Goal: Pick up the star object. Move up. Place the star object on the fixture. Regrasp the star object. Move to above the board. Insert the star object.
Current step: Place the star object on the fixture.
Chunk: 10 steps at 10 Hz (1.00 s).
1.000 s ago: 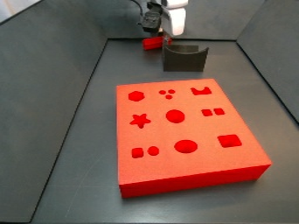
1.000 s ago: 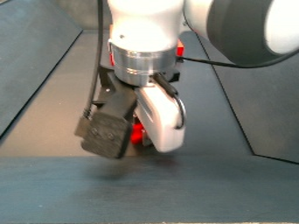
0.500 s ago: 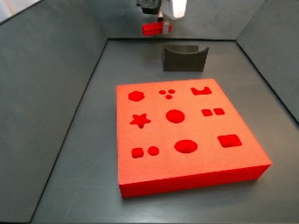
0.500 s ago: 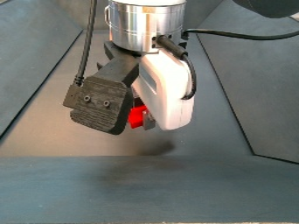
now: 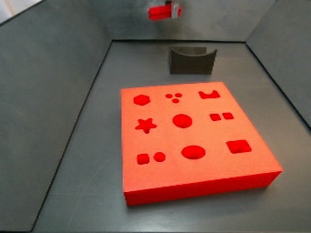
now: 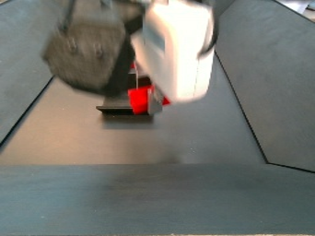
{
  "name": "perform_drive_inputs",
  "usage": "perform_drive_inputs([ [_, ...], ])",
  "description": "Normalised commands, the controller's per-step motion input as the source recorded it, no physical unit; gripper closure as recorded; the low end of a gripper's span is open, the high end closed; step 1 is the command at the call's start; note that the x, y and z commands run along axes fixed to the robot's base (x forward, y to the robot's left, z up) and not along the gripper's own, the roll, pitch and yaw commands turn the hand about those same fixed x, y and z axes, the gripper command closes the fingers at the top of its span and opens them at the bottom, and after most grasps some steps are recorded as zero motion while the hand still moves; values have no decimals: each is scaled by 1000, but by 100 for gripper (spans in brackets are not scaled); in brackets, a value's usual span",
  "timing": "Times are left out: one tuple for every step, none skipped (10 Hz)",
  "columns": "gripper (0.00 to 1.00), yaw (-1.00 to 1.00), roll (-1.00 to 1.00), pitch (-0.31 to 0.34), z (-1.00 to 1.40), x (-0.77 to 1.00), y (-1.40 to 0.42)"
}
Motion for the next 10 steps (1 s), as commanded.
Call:
perform_drive_inputs([
  [100, -18, 5, 42, 1000, -22, -4],
  [100, -20, 8, 47, 785, -18, 0],
  [100, -21, 9, 50, 663, -14, 3],
  [100, -22, 9, 63, 420, -7, 7],
  [100, -23, 6, 81, 172, 1, 11],
  [100, 1000, -32, -24, 19, 290, -1000],
  [100, 1000, -29, -25, 13, 293, -1000],
  [100, 1000, -25, -24, 16, 285, -1000],
  [100, 1000, -21, -22, 15, 278, -1000],
  [100, 1000, -16, -21, 15, 278, -1000],
])
